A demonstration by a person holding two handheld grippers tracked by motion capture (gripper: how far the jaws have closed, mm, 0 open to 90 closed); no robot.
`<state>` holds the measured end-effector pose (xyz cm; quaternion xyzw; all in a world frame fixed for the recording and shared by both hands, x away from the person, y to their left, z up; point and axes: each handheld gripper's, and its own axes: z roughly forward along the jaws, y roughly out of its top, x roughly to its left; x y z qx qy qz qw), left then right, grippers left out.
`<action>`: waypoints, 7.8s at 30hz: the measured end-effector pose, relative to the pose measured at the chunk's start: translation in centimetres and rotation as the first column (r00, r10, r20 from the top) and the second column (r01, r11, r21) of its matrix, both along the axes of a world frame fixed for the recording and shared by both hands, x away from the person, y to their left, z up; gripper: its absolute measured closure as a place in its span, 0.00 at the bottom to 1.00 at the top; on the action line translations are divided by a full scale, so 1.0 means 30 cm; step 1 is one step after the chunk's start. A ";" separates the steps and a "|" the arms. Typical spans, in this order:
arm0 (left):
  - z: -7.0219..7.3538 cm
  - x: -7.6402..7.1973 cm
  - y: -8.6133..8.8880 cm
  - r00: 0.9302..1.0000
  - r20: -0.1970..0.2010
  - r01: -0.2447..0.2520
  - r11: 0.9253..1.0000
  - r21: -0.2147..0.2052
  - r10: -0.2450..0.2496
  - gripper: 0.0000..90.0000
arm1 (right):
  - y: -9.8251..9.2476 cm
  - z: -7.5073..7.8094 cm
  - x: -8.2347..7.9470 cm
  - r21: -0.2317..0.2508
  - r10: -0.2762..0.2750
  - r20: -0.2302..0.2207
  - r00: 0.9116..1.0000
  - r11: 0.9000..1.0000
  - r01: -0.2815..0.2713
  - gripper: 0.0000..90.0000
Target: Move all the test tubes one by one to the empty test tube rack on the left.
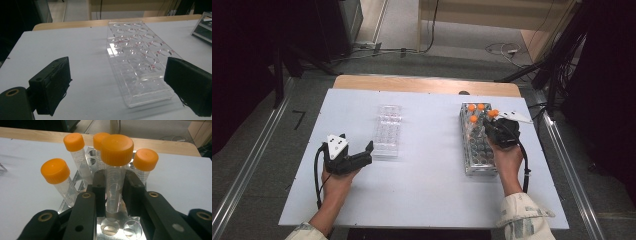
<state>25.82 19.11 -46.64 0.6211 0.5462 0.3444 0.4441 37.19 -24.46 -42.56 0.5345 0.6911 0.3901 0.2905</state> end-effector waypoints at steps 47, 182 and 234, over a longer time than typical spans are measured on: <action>0.006 0.001 -0.013 1.000 0.009 0.011 1.000 -0.001 -0.011 0.08 | 0.084 0.164 -0.181 0.022 0.193 0.055 0.980 0.981 -0.195 0.80; 0.156 0.094 -0.326 0.895 0.060 0.444 0.896 -0.034 -0.441 0.77 | 0.572 0.017 -0.191 -0.027 0.575 -0.041 0.817 0.817 -0.577 0.75; 0.263 0.251 -0.166 0.969 0.090 0.237 0.966 -0.100 -0.229 0.77 | 0.431 -0.031 -0.200 -0.007 0.457 -0.038 0.889 0.889 -0.457 0.28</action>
